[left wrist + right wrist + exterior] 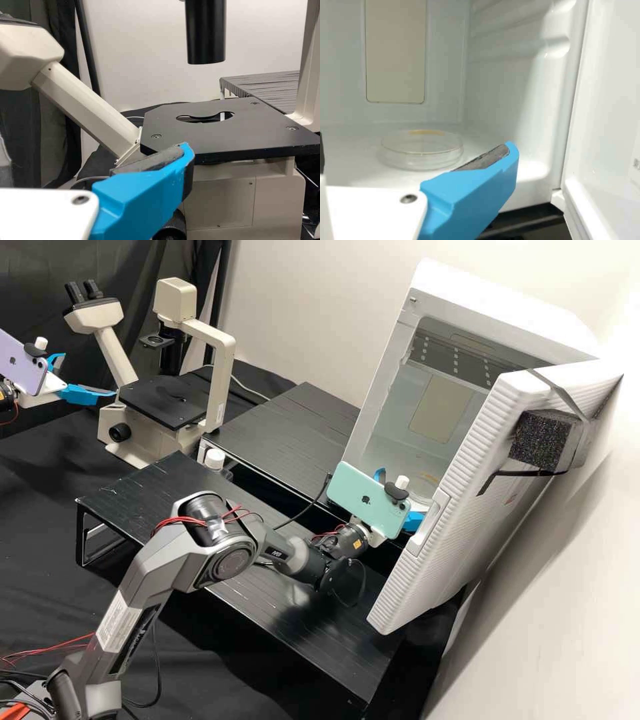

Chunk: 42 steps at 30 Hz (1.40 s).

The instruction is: Take out the petri dish and place it under the microscope.

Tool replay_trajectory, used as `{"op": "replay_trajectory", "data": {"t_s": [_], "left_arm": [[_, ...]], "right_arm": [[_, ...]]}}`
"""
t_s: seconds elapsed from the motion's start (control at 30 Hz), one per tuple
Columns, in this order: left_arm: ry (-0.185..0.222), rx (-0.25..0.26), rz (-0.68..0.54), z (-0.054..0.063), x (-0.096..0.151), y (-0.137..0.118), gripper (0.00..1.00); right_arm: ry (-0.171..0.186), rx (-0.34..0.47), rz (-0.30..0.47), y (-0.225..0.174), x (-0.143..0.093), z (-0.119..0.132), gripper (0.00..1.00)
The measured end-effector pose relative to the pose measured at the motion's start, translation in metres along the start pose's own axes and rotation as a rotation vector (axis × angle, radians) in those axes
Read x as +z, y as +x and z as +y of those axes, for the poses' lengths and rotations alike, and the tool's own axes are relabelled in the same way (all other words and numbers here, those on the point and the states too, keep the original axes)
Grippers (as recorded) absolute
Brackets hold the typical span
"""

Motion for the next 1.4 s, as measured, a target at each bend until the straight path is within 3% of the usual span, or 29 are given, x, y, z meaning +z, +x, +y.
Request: {"op": "replay_trajectory", "data": {"t_s": [0.13, 0.27, 0.7, 0.9, 0.97, 1.4], "left_arm": [[0.000, 0.000, 0.000, 0.000, 0.000, 0.000, 1.00], [0.000, 0.000, 0.000, 0.000, 0.000, 0.000, 1.00], [0.000, 0.000, 0.000, 0.000, 0.000, 0.000, 1.00], [0.000, 0.000, 0.000, 0.000, 0.000, 0.000, 1.00], [0.000, 0.000, 0.000, 0.000, 0.000, 0.000, 1.00], [0.000, 0.000, 0.000, 0.000, 0.000, 0.000, 1.00]], "right_arm": [[0.059, -0.012, 0.002, 0.005, 0.004, 0.003, 1.00], [0.075, -0.035, -0.007, 0.009, 0.006, 0.005, 1.00], [0.011, -0.130, 0.029, 0.021, 0.000, 0.011, 1.00], [0.026, -0.193, -0.004, 0.029, 0.006, 0.007, 1.00], [0.016, -0.215, -0.013, 0.031, 0.009, 0.005, 1.00], [0.000, -0.216, -0.030, 0.046, 0.014, 0.007, 1.00]]}}
